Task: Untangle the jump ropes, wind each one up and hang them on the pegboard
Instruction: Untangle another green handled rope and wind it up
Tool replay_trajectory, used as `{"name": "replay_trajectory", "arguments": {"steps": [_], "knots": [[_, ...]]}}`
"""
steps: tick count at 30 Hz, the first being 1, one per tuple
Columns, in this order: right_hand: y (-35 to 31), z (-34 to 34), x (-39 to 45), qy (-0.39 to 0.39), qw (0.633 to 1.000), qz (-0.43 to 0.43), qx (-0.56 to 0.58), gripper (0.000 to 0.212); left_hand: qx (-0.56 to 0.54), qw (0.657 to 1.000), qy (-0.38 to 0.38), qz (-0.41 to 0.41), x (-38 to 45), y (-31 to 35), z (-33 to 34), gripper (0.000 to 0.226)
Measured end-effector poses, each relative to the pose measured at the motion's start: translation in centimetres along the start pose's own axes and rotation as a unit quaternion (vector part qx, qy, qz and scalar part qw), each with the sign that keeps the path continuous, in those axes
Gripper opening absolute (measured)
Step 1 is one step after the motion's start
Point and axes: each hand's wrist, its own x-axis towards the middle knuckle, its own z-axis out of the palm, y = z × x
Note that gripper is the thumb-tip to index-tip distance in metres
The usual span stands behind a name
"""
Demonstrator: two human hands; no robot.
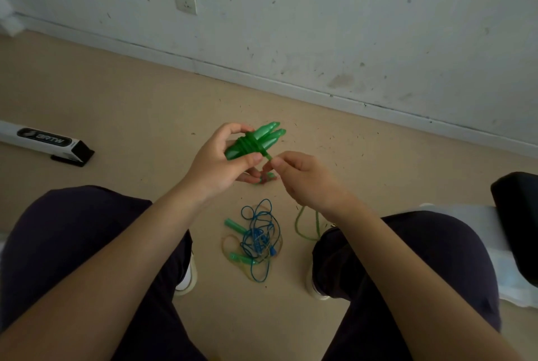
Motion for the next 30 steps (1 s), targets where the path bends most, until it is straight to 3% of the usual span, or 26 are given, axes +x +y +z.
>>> {"name": "replay_trajectory", "arguments": {"steps": [6,12,19,24,30], "knots": [[0.2,0.3,-0.2,0.008,0.995,-0.056,-0.086,0.022,0.015,1.0,-0.001,0.007,-0.2,-0.2,0.6,0.05],[0.0,0.2,-0.3,0.026,0.986,-0.1,-0.13,0.019,0.051,0.999,0.0,-0.011,0.1,-0.3,0.4,0.04],[0.2,-0.2,-0.4,0.068,0.958,-0.168,-0.223,0.015,0.163,0.986,-0.011,-0.034,0.4,-1.0,0.5,0.04],[-0.1,-1.3,-0.3,0.104,0.946,-0.237,-0.194,0.014,0.133,0.982,-0.111,-0.069,0.2,-0.6,-0.1,0.044],[1.3,-1.0,0.3,0.111,0.952,-0.236,-0.163,0.008,0.102,0.963,-0.229,-0.097,-0.4,0.0,0.0,0.048]]}}
